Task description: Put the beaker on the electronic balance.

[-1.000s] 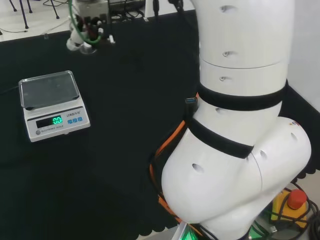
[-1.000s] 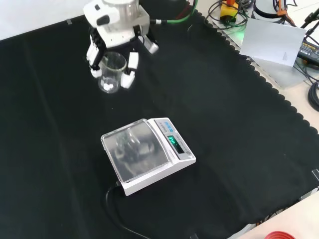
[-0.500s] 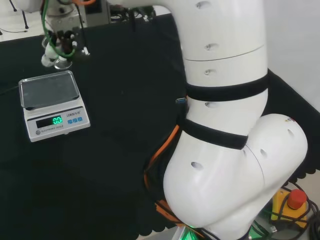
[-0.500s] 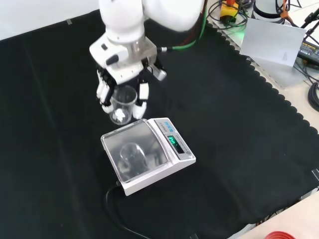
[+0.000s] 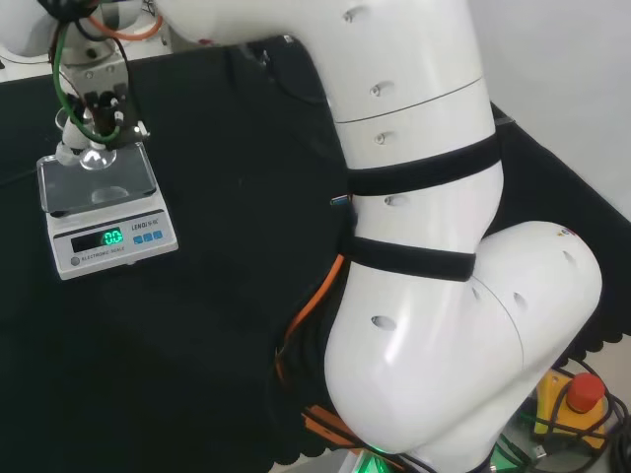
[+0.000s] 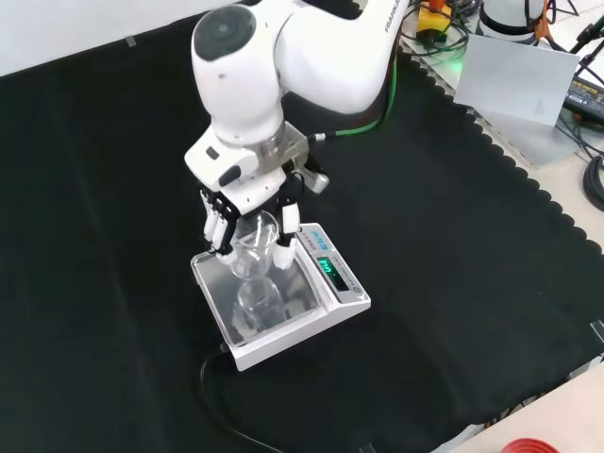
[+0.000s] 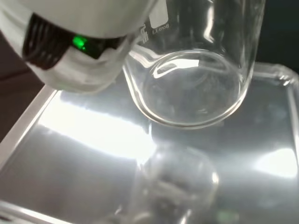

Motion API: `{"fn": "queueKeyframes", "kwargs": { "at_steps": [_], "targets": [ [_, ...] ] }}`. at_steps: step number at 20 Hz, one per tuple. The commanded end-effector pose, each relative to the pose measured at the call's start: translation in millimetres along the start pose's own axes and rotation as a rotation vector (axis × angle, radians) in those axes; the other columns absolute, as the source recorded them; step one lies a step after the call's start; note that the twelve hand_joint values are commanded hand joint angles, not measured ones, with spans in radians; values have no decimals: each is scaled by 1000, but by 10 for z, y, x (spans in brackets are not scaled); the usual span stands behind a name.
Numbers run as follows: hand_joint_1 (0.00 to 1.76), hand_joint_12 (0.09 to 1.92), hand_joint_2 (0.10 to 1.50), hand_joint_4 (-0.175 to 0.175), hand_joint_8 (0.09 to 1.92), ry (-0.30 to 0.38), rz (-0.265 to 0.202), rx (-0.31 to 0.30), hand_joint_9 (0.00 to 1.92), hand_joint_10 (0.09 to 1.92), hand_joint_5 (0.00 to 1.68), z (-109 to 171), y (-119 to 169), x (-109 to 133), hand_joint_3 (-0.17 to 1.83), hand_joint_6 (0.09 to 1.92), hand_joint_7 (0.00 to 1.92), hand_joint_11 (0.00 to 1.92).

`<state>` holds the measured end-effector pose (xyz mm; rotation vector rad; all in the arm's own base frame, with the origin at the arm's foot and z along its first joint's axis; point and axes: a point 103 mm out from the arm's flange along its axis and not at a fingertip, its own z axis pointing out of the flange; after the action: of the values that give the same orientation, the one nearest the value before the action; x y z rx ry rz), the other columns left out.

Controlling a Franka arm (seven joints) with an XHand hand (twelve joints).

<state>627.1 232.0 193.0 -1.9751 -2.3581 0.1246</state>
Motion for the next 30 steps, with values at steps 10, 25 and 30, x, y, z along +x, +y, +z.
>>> {"fn": "queueKeyframes", "kwargs": {
  "at_steps": [10,25,30],
  "targets": [
    [1215,575,546,-175,1160,19,-2,40,1509,571,1319,247,-5,-23,817,658,1188,1545],
    [980,1053,439,-51,1121,4,-21,135,1122,605,429,248,-36,-117,588,941,703,931],
    [654,1479,508,-38,894,-20,-30,68,504,851,27,-13,-111,-168,246,128,115,250]
  ]
}}
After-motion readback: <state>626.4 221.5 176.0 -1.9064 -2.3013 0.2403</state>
